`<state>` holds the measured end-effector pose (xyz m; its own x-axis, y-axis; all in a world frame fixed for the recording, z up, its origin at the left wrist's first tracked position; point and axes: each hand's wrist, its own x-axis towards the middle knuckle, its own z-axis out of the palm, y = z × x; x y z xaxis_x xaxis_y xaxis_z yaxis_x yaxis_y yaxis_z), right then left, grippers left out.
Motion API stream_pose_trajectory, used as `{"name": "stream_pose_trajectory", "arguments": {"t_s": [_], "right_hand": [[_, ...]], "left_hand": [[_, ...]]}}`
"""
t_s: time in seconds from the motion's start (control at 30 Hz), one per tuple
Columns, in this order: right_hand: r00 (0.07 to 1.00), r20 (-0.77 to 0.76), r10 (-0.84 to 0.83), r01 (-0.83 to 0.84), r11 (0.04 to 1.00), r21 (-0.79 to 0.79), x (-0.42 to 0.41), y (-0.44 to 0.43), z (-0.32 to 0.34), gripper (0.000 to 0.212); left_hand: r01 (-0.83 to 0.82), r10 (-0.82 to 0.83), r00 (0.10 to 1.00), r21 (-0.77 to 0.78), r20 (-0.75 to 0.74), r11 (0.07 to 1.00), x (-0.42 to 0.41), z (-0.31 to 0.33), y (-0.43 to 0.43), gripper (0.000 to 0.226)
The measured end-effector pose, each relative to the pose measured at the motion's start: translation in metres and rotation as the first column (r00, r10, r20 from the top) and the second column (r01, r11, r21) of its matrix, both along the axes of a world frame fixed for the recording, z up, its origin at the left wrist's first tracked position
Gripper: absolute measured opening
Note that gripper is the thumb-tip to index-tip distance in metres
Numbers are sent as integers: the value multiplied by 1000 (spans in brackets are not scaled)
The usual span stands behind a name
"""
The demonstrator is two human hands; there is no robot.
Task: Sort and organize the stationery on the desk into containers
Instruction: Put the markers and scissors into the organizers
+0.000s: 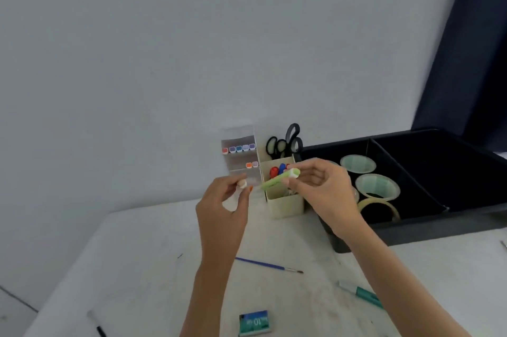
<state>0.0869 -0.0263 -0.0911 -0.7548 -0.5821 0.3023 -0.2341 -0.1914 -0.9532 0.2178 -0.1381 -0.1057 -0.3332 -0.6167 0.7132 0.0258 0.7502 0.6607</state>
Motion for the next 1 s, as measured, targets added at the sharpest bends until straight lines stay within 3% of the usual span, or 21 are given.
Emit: {"name": "stream_pose_trajectory", "arguments": {"t_s": [0.1,0.27,0.53,0.63,0.77,1.0], "right_hand": [[995,-86,-41,37,998,-54,-1,-30,3,20],[950,-310,-44,48,999,7,-7,-79,-9,16],[714,-686,141,166,917,362,-23,-135,-31,15],[654,-726,210,226,862,454,-26,-148,-30,16],[596,-745,300,328,755,567,-25,-159,-25,14],[580,-740,341,419,654,630,-27,-171,-18,22]], "left_hand": [[-28,29,999,22,-43,999,2,4,-16,22],[-31,31,999,4,-32,1000,-7,-2,-41,28],[-38,40,998,-36,55,999,-30,-25,-81,29],[-19,25,997,-74,78,997,-38,-28,-90,36],[-4,11,993,-56,118,998,-47,-33,-103,29],[8,-12,991,32,135,999,-58,-41,-116,25]]}}
